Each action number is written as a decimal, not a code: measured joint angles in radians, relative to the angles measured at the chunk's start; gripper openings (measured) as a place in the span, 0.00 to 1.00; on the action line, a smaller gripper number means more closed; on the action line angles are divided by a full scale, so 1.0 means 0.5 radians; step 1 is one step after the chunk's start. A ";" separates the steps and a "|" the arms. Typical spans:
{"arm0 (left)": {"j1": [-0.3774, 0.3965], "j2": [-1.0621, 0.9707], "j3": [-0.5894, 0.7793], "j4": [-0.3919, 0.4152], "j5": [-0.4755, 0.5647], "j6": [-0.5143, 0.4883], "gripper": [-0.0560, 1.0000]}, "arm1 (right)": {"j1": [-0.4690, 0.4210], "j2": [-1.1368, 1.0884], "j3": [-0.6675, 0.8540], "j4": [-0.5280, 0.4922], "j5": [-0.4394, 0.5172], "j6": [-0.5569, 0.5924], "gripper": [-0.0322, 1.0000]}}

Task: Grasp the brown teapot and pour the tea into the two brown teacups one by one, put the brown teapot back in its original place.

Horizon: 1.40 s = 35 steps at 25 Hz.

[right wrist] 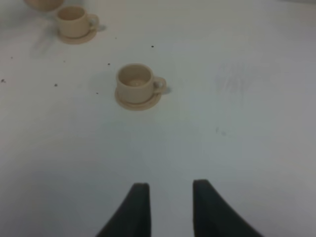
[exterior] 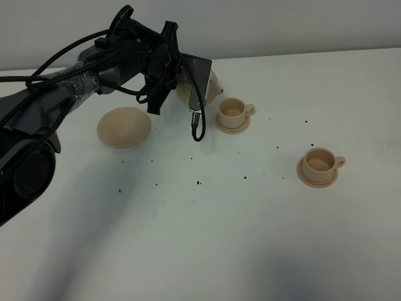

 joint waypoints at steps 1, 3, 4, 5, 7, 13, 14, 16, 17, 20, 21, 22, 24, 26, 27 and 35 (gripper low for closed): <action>0.000 0.000 0.000 0.020 -0.007 0.012 0.19 | 0.000 0.000 0.000 0.000 0.000 0.000 0.27; -0.002 0.000 0.000 0.038 -0.016 0.038 0.19 | 0.000 0.000 0.000 0.000 0.000 0.000 0.27; -0.002 0.000 0.000 0.043 -0.026 0.062 0.19 | 0.000 0.000 0.000 0.000 0.000 0.000 0.27; -0.006 0.000 0.000 0.048 -0.031 0.085 0.19 | 0.000 0.000 0.000 0.000 0.000 0.000 0.27; -0.011 0.000 0.000 0.058 -0.053 0.118 0.19 | 0.000 0.000 0.000 0.000 0.000 0.000 0.27; -0.037 0.000 0.000 0.076 -0.123 0.170 0.19 | 0.000 0.000 0.000 0.000 0.000 0.000 0.27; -0.039 0.000 0.000 0.077 -0.125 0.183 0.19 | 0.000 0.000 0.000 0.000 0.000 0.000 0.27; -0.041 0.000 0.000 0.079 -0.129 0.211 0.19 | 0.000 0.000 0.000 0.000 0.000 0.000 0.27; -0.043 0.000 0.000 0.079 -0.129 0.225 0.19 | 0.000 0.000 0.000 0.000 0.000 0.000 0.27; -0.052 0.000 0.000 0.083 -0.131 0.269 0.19 | 0.000 0.000 0.000 0.000 0.000 0.000 0.27; -0.054 0.000 0.000 0.083 -0.136 0.288 0.19 | 0.000 0.000 0.000 0.000 0.000 0.000 0.27; -0.058 0.002 0.000 0.085 -0.147 0.309 0.19 | 0.000 0.000 0.000 0.000 0.000 0.000 0.27; -0.067 0.006 0.000 0.090 -0.160 0.330 0.19 | 0.000 0.000 0.000 0.000 0.000 0.000 0.27; -0.078 0.020 0.000 0.128 -0.168 0.337 0.19 | 0.000 0.000 0.000 0.000 0.000 0.000 0.27; -0.081 0.030 0.000 0.153 -0.170 0.337 0.19 | 0.000 0.000 0.000 0.000 0.000 0.000 0.27; -0.098 0.045 0.000 0.271 -0.212 0.341 0.19 | 0.000 0.000 0.000 0.000 0.000 0.000 0.27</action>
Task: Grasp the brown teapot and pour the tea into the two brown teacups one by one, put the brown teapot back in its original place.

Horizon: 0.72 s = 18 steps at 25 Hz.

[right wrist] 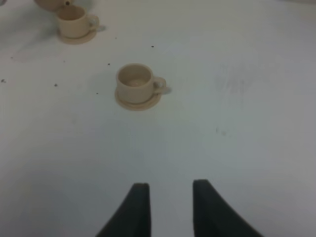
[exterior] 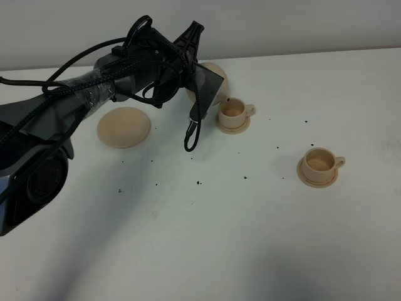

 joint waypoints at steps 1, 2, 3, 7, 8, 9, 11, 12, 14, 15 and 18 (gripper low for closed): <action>-0.003 0.000 0.000 0.017 -0.005 0.002 0.19 | 0.000 0.000 0.000 0.000 0.000 0.000 0.27; -0.009 0.000 0.000 0.043 -0.013 0.004 0.19 | 0.000 0.000 0.000 0.000 0.000 0.000 0.27; -0.012 0.000 0.000 0.058 -0.023 0.004 0.19 | 0.000 0.000 0.000 0.000 0.000 0.000 0.27; -0.012 0.000 0.000 0.067 -0.063 0.004 0.19 | 0.000 0.000 0.000 0.000 0.000 0.000 0.27; -0.012 0.000 0.000 0.068 -0.067 0.010 0.19 | 0.000 0.000 0.000 0.000 0.000 0.000 0.27; -0.012 0.000 0.000 0.071 -0.072 0.017 0.19 | 0.000 0.000 0.000 0.000 0.000 0.000 0.27; -0.012 0.000 0.000 0.074 -0.095 0.047 0.19 | 0.000 0.000 0.000 0.000 0.000 0.000 0.27; -0.012 0.000 0.000 0.075 -0.112 0.066 0.19 | 0.000 0.000 0.000 0.000 0.000 0.000 0.27; -0.012 0.002 0.000 0.075 -0.144 0.093 0.19 | 0.000 0.000 0.000 0.000 0.000 0.000 0.27; -0.012 0.002 0.000 0.075 -0.157 0.101 0.19 | 0.000 0.000 0.000 0.000 0.000 0.000 0.27; -0.012 0.006 0.000 0.075 -0.174 0.122 0.19 | 0.000 0.000 0.000 0.000 0.000 0.000 0.27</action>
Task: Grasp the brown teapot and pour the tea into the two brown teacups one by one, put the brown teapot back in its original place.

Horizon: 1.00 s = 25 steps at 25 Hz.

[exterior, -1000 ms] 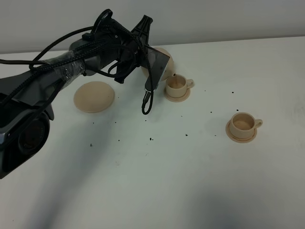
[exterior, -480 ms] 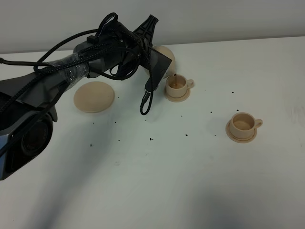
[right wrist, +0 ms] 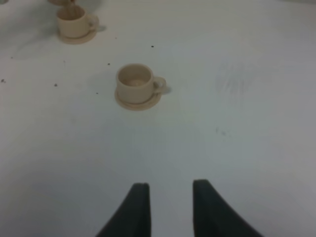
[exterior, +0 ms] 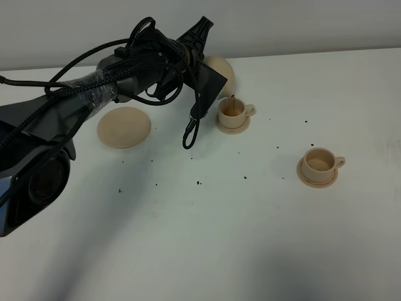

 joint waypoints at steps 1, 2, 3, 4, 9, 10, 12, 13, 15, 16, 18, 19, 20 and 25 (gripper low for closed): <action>0.000 0.002 0.000 0.000 0.000 0.016 0.19 | 0.000 0.000 0.000 0.000 0.000 0.000 0.27; 0.000 0.004 0.000 0.000 0.000 0.038 0.19 | 0.000 0.000 0.000 0.000 0.000 0.000 0.27; 0.000 0.004 0.000 0.000 0.000 0.055 0.19 | 0.000 0.000 0.000 0.000 0.000 0.000 0.27; 0.000 0.004 0.000 0.000 0.000 0.071 0.19 | 0.000 0.000 0.000 0.000 0.000 0.000 0.27; 0.000 0.004 0.000 0.000 0.000 0.130 0.19 | 0.000 0.000 0.000 0.000 0.000 0.000 0.27; 0.000 0.004 0.000 0.000 0.000 0.132 0.19 | 0.000 0.000 0.000 0.000 0.000 0.000 0.27; -0.002 0.004 0.000 0.000 0.000 0.136 0.19 | 0.000 0.000 0.000 0.000 0.000 0.000 0.27; -0.002 0.004 0.000 0.000 0.000 0.136 0.19 | 0.000 0.000 0.000 0.000 0.000 0.000 0.27; -0.002 0.004 0.000 0.000 -0.011 0.139 0.19 | 0.000 0.000 0.000 0.000 0.000 0.000 0.27; -0.002 0.004 0.000 0.000 -0.016 0.141 0.19 | 0.000 0.000 0.000 0.000 0.000 0.000 0.27; -0.002 0.004 0.000 0.000 -0.030 0.149 0.19 | 0.000 0.000 0.000 0.000 0.000 0.000 0.27; -0.002 0.004 0.000 0.000 -0.037 0.158 0.19 | 0.000 0.000 0.000 0.000 0.000 0.000 0.27; -0.002 0.004 0.000 0.000 -0.037 0.172 0.19 | 0.000 0.000 0.000 0.000 0.000 0.000 0.27; -0.004 0.004 0.000 0.000 -0.042 0.226 0.19 | 0.000 0.000 0.000 0.000 0.000 0.000 0.27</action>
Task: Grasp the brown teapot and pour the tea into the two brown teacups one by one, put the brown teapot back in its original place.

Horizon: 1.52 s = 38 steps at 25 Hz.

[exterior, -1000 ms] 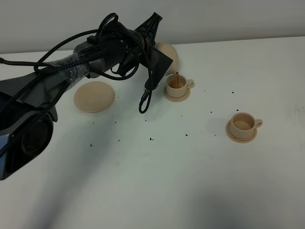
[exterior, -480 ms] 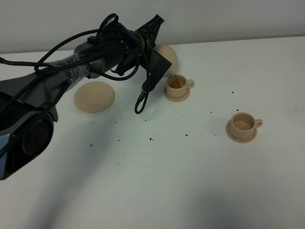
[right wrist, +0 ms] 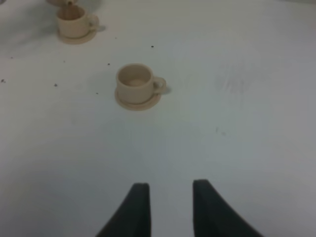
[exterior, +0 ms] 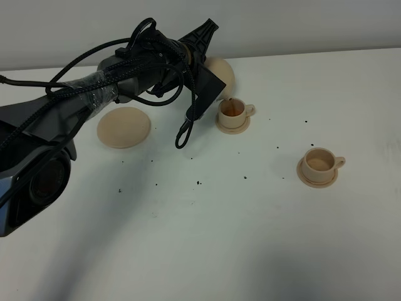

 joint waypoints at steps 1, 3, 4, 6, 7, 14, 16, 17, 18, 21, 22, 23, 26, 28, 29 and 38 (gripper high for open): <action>0.000 0.000 0.000 0.000 0.001 0.009 0.19 | 0.000 0.000 0.000 0.000 0.000 0.000 0.27; 0.000 0.000 0.000 0.000 0.001 0.016 0.19 | 0.000 0.000 0.000 0.000 0.000 0.000 0.27; 0.000 0.000 0.000 0.000 0.001 0.017 0.19 | 0.000 0.000 0.000 0.000 0.000 0.000 0.27; 0.000 0.000 0.000 0.000 -0.001 0.019 0.19 | 0.000 0.000 0.000 0.000 0.000 0.000 0.27; 0.000 0.000 0.000 0.000 -0.005 0.019 0.19 | 0.000 0.000 0.000 0.000 0.000 0.000 0.27; 0.000 -0.008 0.000 -0.002 -0.037 0.065 0.19 | 0.000 0.000 0.000 0.000 0.000 0.000 0.27; 0.000 -0.021 0.000 -0.002 -0.037 0.078 0.19 | 0.000 0.000 0.000 0.000 0.000 0.000 0.27; 0.000 -0.026 0.000 -0.002 -0.042 0.080 0.19 | 0.000 0.000 0.000 0.000 0.000 0.000 0.27; 0.000 -0.028 0.000 -0.002 -0.044 0.080 0.19 | 0.000 0.000 0.000 0.000 0.000 0.000 0.27; -0.002 -0.028 0.000 -0.002 -0.043 0.094 0.19 | 0.000 0.000 0.000 0.000 0.000 0.000 0.27; -0.002 -0.028 0.000 -0.002 -0.043 0.102 0.19 | 0.000 0.000 0.000 0.000 0.000 0.000 0.27; -0.002 -0.028 0.000 -0.002 -0.043 0.110 0.19 | 0.000 0.000 0.000 0.000 0.000 0.000 0.27; -0.002 -0.028 0.000 -0.002 -0.043 0.127 0.19 | 0.000 0.000 0.000 0.000 0.000 0.000 0.27; -0.002 -0.028 0.000 -0.002 -0.043 0.131 0.19 | 0.000 0.000 0.000 0.000 0.000 0.000 0.27; -0.002 -0.028 0.000 -0.002 -0.043 0.136 0.19 | 0.000 0.000 0.000 0.000 0.000 0.000 0.27; -0.002 -0.028 0.000 -0.007 -0.043 0.275 0.19 | 0.000 0.000 0.000 0.000 0.000 0.000 0.27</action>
